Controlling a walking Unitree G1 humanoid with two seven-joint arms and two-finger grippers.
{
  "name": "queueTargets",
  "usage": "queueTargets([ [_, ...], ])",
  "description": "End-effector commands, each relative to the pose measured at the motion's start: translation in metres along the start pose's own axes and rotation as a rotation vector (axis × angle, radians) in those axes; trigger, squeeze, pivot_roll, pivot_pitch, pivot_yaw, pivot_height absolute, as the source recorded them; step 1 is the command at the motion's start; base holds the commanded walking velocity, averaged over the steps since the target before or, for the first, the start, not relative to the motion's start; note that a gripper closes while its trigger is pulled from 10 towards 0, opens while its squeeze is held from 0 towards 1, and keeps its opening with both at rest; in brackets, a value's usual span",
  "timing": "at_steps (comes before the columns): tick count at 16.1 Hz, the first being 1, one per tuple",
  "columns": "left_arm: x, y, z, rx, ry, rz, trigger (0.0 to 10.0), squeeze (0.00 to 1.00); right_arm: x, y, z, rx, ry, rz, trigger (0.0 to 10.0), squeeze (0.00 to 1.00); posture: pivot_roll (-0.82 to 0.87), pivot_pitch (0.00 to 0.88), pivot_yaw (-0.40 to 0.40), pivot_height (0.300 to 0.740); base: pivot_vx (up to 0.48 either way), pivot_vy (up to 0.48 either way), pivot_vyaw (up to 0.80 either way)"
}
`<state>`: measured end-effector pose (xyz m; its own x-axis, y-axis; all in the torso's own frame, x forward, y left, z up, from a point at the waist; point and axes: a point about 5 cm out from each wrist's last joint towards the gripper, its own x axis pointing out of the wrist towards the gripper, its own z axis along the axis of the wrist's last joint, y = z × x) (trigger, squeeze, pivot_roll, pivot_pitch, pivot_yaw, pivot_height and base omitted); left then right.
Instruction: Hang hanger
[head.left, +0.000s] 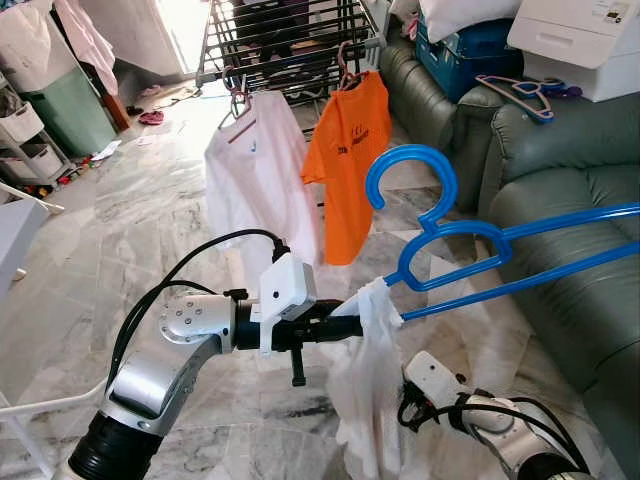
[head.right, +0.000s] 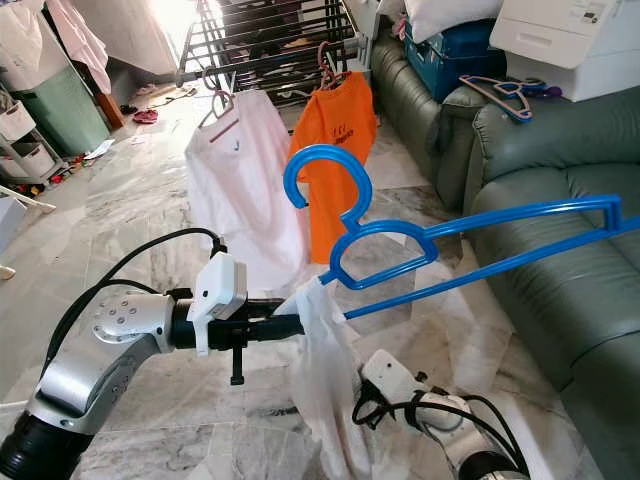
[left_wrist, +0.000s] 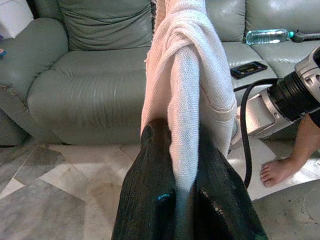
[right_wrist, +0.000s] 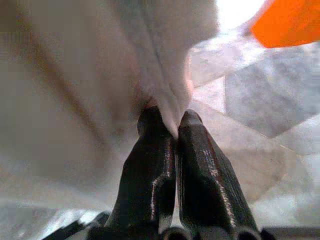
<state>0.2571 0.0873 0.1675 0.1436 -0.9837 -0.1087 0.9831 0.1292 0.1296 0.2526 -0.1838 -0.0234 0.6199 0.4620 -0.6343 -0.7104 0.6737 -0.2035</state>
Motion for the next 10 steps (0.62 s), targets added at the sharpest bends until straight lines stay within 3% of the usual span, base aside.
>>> queueTargets([
  [1,-0.006,0.005,0.003,0.035,0.004,0.032,7.1,0.0,-0.001,-0.007,0.005,-0.003,-0.032,-0.059,0.0,0.0,-0.12,0.021,0.123,0.74,0.0,0.0,0.0],
  [2,-0.007,0.006,-0.001,0.026,0.009,0.051,7.3,0.0,-0.003,-0.014,0.007,-0.012,-0.053,-0.113,0.0,0.0,-0.12,0.02,0.12,0.74,0.0,0.0,0.0],
  [4,-0.015,0.012,-0.018,-0.007,0.035,0.137,5.7,0.0,-0.012,-0.032,0.012,-0.002,-0.118,-0.274,0.0,0.0,-0.12,0.018,0.116,0.74,0.0,0.0,0.0],
  [8,-0.034,0.024,-0.061,-0.078,0.113,0.331,6.5,0.0,-0.036,-0.059,0.018,-0.011,-0.223,-0.559,0.0,0.0,-0.17,0.019,0.121,0.74,0.0,0.0,0.0],
  [10,-0.038,0.025,-0.079,-0.113,0.146,0.368,5.9,0.0,-0.042,-0.068,0.025,-0.037,-0.256,-0.632,0.0,0.0,-0.19,0.019,0.126,0.74,0.0,0.0,0.0],
])
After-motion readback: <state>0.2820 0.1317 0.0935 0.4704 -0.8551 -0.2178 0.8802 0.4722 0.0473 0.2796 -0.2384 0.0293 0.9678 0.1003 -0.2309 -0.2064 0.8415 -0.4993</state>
